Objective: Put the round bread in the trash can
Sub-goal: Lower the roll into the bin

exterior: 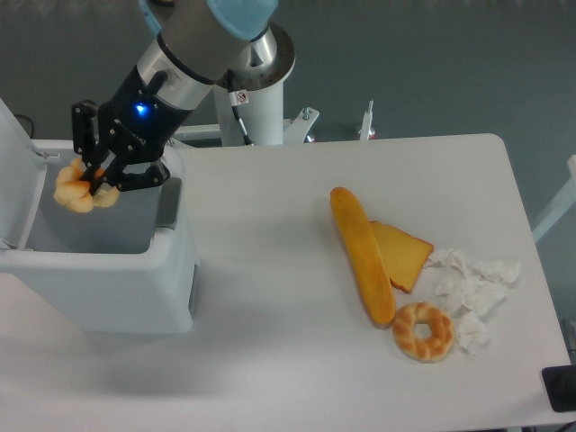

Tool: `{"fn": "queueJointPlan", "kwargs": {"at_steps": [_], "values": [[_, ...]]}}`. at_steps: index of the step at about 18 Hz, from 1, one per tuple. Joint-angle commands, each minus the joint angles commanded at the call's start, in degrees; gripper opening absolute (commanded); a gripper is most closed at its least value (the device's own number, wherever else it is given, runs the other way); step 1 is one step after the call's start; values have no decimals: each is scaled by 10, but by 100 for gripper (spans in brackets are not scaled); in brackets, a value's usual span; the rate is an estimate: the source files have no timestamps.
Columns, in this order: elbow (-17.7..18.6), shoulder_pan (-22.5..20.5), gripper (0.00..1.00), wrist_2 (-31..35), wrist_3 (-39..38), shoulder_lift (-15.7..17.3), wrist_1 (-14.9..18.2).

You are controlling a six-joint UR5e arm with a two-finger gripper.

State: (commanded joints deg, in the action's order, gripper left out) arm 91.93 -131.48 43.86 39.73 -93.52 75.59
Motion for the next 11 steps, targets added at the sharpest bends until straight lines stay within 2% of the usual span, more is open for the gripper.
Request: {"fn": "queueJointPlan", "kwargs": {"at_steps": [11], "values": [[3,10,0,3,5,-12,-3]]}}
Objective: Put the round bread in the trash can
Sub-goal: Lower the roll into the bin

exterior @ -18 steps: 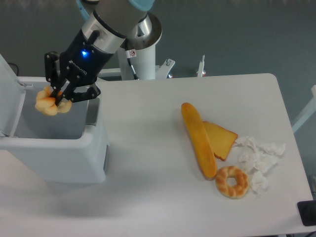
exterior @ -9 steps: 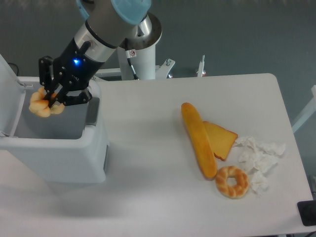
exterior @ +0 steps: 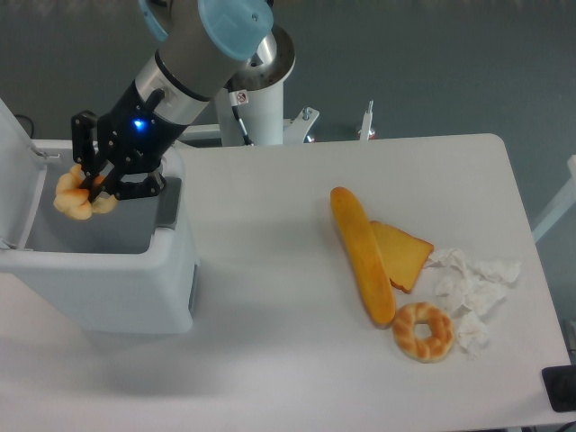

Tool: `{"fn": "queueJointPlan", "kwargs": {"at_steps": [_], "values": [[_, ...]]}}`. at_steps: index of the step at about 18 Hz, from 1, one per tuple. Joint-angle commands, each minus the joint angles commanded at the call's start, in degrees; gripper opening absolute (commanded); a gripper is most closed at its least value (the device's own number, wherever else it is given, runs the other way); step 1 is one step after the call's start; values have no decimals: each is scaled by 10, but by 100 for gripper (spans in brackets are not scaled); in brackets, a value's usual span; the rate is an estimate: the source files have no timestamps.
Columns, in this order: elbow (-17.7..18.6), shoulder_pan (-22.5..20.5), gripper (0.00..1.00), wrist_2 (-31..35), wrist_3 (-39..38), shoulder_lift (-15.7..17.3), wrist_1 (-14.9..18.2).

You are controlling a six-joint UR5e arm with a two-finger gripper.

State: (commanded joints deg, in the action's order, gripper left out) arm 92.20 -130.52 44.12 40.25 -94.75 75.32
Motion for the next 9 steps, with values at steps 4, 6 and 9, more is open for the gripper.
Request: {"fn": "queueJointPlan", "kwargs": {"at_steps": [4,6,9], "values": [[-6,2,0,4,33,-3,-23],[-1,4,0,21,36,-4,-23],[-1,22,0,33,40,-13,-24]]}}
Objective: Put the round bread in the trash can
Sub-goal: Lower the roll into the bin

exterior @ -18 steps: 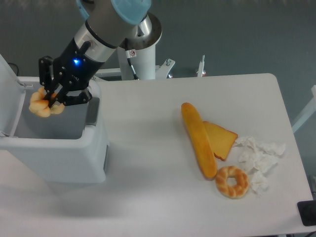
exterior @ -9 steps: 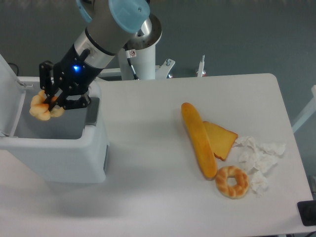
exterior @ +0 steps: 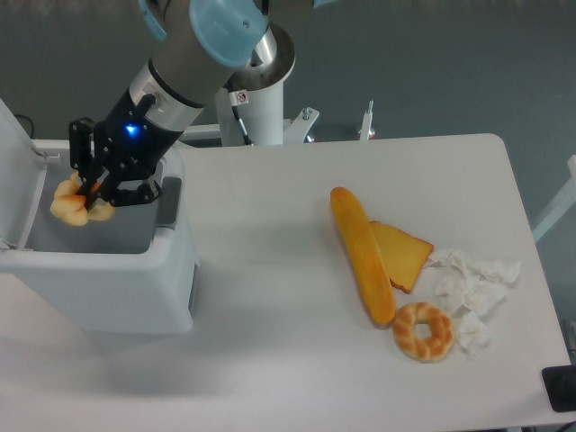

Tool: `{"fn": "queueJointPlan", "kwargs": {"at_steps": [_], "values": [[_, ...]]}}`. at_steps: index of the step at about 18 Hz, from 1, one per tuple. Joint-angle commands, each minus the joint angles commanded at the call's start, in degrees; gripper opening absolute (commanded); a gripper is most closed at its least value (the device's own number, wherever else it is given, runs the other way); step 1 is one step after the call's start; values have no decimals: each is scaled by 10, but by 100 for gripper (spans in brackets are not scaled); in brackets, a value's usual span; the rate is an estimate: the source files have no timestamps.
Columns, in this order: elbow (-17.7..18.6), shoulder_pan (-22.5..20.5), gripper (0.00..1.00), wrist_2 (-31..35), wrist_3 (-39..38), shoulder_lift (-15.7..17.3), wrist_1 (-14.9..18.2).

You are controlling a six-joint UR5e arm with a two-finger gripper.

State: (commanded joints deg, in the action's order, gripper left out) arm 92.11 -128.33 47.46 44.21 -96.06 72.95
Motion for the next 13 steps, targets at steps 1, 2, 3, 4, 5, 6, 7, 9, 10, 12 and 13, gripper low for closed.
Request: {"fn": "queueJointPlan", "kwargs": {"at_steps": [1,2,3,4,5,6,7,9,10,12,13], "values": [[0,1,0,0,0,-2,0],[1,2,0,0,0,-3,0],[1,2,0,0,1,-3,0],[1,2,0,0,1,-3,0],[1,2,0,1,1,-4,0],[2,2,0,1,2,-4,0],[3,2,0,1,3,-4,0],[6,3,0,1,4,-3,0],[8,3,1,1,4,-3,1],[15,4,5,1,4,-1,0],[18,4,5,1,4,1,0]]}}
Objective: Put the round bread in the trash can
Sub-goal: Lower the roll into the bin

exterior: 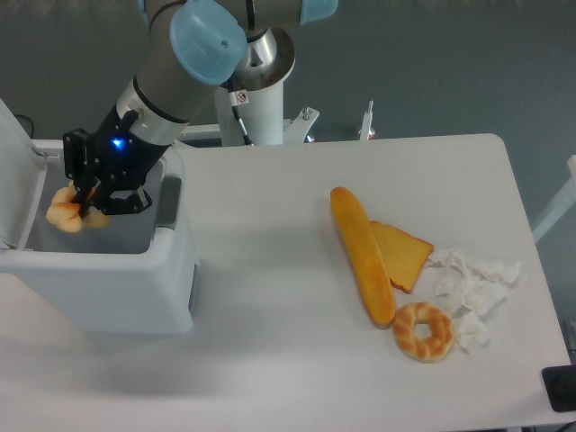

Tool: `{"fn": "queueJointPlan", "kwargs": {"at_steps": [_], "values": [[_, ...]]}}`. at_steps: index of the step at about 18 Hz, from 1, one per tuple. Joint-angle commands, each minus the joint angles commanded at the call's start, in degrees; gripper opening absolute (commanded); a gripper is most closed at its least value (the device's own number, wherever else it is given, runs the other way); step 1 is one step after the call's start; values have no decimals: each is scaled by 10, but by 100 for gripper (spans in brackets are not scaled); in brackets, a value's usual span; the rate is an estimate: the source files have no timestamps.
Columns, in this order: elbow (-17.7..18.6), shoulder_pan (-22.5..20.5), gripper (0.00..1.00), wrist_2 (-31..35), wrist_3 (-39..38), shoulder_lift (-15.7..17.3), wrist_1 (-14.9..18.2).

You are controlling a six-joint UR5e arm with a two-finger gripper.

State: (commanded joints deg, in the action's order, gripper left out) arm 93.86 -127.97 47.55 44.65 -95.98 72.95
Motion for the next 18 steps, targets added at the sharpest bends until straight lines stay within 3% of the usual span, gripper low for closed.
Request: {"fn": "queueJointPlan", "kwargs": {"at_steps": [6,9,11,18], "values": [[2,0,6,0,0,1,0],[2,0,13,0,12,0,0],[1,0,26,-1,19,0,0],[4,0,31,-1,20,2,0]]}}
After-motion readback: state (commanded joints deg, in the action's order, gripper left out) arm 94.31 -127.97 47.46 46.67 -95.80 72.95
